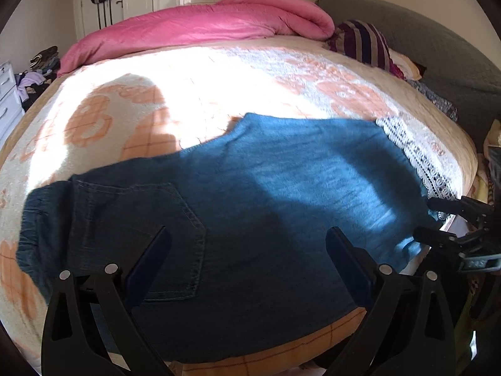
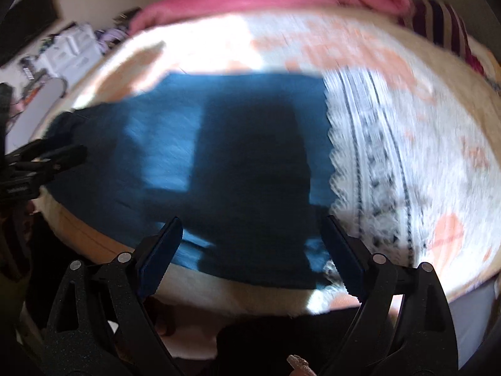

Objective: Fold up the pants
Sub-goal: 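Move both grippers to the lace-trimmed edge of the denim pants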

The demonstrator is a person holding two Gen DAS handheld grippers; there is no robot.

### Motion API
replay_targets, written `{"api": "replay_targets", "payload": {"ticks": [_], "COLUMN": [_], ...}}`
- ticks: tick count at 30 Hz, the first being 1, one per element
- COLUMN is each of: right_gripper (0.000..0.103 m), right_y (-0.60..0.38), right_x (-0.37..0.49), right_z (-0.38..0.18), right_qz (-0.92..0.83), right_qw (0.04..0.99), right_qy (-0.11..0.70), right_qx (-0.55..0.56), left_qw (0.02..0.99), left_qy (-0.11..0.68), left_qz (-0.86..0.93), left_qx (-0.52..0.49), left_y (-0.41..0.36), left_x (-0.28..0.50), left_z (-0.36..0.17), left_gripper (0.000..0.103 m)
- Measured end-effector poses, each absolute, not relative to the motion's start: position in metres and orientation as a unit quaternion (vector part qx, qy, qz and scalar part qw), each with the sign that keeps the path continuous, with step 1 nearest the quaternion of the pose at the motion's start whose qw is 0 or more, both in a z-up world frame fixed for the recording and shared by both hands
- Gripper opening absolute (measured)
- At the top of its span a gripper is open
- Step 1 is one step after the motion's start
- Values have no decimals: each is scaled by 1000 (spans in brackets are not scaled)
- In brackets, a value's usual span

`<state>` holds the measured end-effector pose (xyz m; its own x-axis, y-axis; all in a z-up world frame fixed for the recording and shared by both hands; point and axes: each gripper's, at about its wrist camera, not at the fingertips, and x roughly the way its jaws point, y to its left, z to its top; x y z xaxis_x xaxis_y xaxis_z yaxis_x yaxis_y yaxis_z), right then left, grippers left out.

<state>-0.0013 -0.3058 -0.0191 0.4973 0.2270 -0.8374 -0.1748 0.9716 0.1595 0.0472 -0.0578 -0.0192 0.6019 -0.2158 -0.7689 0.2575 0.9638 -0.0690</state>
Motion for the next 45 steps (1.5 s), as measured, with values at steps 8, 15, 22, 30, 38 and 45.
{"api": "replay_targets", "payload": {"ticks": [8, 15, 22, 30, 38, 45], "right_gripper": [85, 89, 91, 92, 92, 92], "right_y": [-310, -349, -387, -405, -405, -399], "right_x": [-13, -24, -37, -44, -36, -30], "right_z": [-8, 18, 21, 15, 0, -9], "right_qz": [131, 84, 37, 21, 36, 52], "right_qw": [881, 903, 909, 905, 893, 884], "right_qy": [453, 416, 405, 409, 426, 435], "right_qx": [39, 68, 89, 113, 141, 164], "left_qw": [880, 886, 886, 881, 857, 814], "left_qy": [454, 436, 422, 409, 418, 452], "left_qz": [-138, -155, -184, -216, -273, -336], "left_qx": [27, 39, 62, 99, 128, 141], "left_y": [-65, -83, -118, -171, -228, -274], "left_x": [52, 56, 64, 86, 135, 186], "left_z": [-37, -20, -6, 5, 9, -2], "left_gripper": [98, 98, 98, 98, 98, 98]}}
